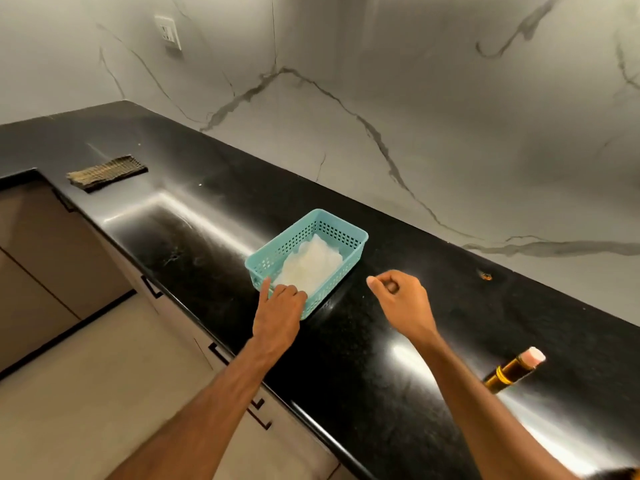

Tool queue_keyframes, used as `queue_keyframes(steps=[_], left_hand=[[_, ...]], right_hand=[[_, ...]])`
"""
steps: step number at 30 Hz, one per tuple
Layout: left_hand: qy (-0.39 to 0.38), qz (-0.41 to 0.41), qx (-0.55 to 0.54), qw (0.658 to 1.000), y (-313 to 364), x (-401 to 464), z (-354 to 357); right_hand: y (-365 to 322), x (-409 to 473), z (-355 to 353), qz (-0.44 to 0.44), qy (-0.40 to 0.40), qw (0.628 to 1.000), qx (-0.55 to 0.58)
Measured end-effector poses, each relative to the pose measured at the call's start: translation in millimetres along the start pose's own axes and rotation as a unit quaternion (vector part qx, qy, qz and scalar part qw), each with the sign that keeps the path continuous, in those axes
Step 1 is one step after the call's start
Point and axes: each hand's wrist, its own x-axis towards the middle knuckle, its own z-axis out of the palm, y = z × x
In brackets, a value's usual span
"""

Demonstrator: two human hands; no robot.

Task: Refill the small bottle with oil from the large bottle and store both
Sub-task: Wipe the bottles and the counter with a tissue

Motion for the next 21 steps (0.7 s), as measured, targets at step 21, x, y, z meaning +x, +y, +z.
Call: queue_keyframes(steps=[21], left_hand=[[-0.08,-0.011,-0.222,0.972,21.8,-29.4,-19.0]], right_hand=[[2.3,114.2,117.3,0.031,-0.137,0.954,-0.267]])
